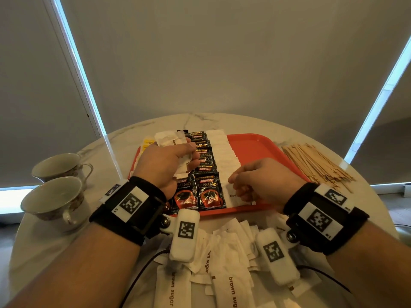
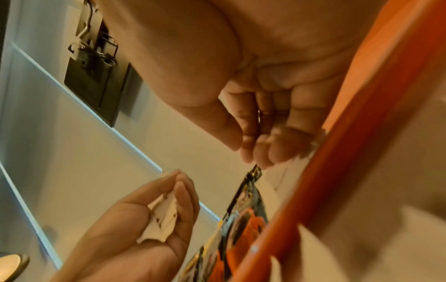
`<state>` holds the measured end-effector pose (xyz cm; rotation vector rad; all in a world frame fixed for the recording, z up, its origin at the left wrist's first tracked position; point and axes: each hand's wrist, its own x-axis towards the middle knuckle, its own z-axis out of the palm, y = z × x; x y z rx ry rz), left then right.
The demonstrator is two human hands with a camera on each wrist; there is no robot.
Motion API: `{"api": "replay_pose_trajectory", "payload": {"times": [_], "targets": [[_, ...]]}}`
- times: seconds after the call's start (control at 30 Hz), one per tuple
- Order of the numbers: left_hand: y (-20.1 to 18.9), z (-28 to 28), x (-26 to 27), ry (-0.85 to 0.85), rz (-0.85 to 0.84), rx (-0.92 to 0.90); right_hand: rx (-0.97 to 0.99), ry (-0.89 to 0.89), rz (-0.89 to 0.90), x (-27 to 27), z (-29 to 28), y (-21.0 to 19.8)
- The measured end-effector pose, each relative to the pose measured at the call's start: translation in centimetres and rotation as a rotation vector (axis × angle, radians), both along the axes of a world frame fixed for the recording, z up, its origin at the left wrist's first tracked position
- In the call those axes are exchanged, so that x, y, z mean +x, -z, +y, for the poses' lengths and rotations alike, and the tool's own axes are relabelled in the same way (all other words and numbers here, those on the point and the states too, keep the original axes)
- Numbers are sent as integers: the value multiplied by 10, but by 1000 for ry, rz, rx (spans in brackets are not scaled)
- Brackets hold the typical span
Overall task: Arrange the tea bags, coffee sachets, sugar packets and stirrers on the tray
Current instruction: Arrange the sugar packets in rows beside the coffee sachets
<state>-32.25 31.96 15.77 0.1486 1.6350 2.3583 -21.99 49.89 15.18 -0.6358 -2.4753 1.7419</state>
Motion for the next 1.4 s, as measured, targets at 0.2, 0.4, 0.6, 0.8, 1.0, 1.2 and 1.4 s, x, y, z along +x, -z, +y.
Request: {"api": "replay_pose_trajectory", "payload": {"times": [0.2,0.4,0.6,0.8,1.0,1.2,1.4], "targets": [[0,-1,-2,-3,-7,11,-129,248,208,-12,15,1],[0,-1,-2,-12,-32,-4,-335,244,111,-28,15,11],[0,-2,-3,-19,-44,-7,-392,173,78,-30,13,11],[-1,-2,-3,-17,-50,-9,-462,223,117,-46,22,4],[-1,-1,-5,-49,-61,4,-433,177,102,-64,25,8],[-1,-2,-9,-71,-95,-5,-453,229,115,-79,36,7],[-1,-2,-9,-112,-150,77,-512,193,82,-98,44,2]]}}
